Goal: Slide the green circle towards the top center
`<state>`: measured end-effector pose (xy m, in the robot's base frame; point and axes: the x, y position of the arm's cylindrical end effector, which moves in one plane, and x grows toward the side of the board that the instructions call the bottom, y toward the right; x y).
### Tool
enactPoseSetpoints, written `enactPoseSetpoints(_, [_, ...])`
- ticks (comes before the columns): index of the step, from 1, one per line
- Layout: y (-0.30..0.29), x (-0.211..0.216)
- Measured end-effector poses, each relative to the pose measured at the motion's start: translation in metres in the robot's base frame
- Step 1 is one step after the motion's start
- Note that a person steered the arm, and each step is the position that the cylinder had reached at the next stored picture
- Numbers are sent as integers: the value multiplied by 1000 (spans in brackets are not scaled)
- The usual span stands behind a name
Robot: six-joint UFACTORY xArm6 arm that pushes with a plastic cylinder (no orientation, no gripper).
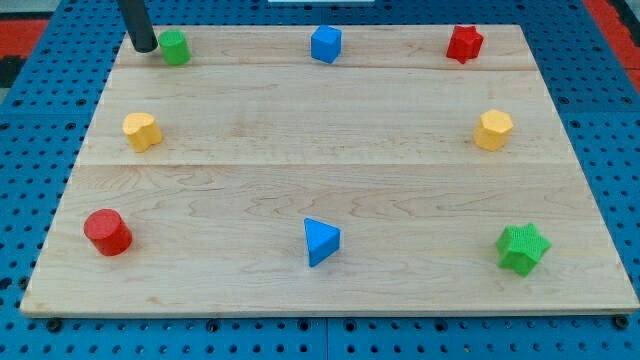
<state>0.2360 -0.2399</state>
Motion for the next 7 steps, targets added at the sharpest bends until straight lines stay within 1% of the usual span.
enactPoseSetpoints(1, [29, 0])
enactPoseSetpoints(3, [34, 0])
enactPoseSetpoints(4, [68, 0])
enactPoseSetpoints(7, [93, 0])
